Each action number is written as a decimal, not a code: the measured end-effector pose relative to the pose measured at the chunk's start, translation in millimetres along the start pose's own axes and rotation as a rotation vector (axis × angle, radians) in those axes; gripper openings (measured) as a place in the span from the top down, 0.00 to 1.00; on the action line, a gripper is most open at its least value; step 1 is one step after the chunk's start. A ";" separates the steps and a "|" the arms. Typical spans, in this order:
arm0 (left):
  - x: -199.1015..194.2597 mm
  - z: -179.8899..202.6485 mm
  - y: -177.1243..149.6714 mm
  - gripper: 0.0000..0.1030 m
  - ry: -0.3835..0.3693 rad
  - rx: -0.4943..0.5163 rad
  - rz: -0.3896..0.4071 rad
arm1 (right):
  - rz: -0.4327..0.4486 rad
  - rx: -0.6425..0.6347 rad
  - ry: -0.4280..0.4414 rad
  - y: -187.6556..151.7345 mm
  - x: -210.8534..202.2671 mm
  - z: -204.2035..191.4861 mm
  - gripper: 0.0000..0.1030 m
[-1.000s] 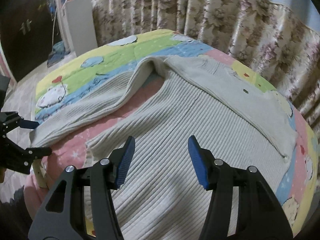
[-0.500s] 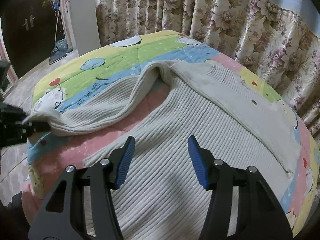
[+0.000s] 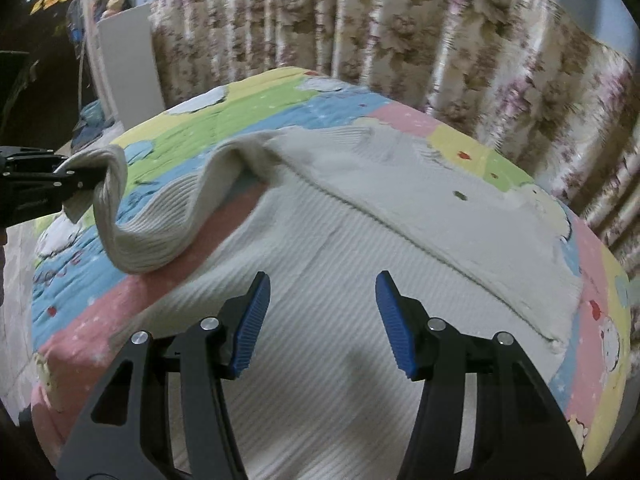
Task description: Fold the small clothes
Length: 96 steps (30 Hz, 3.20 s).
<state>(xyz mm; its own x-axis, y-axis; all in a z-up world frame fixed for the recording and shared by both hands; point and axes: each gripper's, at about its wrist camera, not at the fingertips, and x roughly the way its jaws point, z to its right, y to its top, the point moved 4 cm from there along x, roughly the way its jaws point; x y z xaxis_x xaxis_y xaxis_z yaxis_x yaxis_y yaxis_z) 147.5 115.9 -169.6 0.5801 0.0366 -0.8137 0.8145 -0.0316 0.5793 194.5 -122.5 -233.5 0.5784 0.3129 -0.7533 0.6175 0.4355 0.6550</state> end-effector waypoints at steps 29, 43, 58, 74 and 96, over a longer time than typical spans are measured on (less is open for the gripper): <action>129.3 220.8 108.8 0.50 -0.258 0.353 -0.055 | -0.027 0.309 -0.183 -39.4 15.5 168.2 0.46; 68.4 128.6 124.0 0.10 -0.080 0.333 0.089 | 0.007 0.312 -0.085 -11.8 25.8 155.9 0.46; 121.4 36.1 94.1 0.24 -0.098 0.102 -0.112 | -0.144 0.276 -0.047 6.7 78.3 143.2 0.68; 103.6 55.5 110.5 0.88 -0.186 0.122 -0.080 | 0.082 0.287 -0.116 25.5 22.3 151.7 0.87; 121.7 72.0 128.7 0.32 -0.272 0.121 -0.072 | -0.031 0.416 -0.257 -26.5 42.0 216.8 0.86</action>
<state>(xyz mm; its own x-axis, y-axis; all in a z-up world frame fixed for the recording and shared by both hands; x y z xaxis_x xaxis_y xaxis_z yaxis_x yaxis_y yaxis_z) 322.6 44.5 -197.6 0.4855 -0.2249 -0.8448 0.8374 -0.1577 0.5233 318.0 -304.0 -269.8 0.6367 0.0639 -0.7684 0.7669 0.0509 0.6397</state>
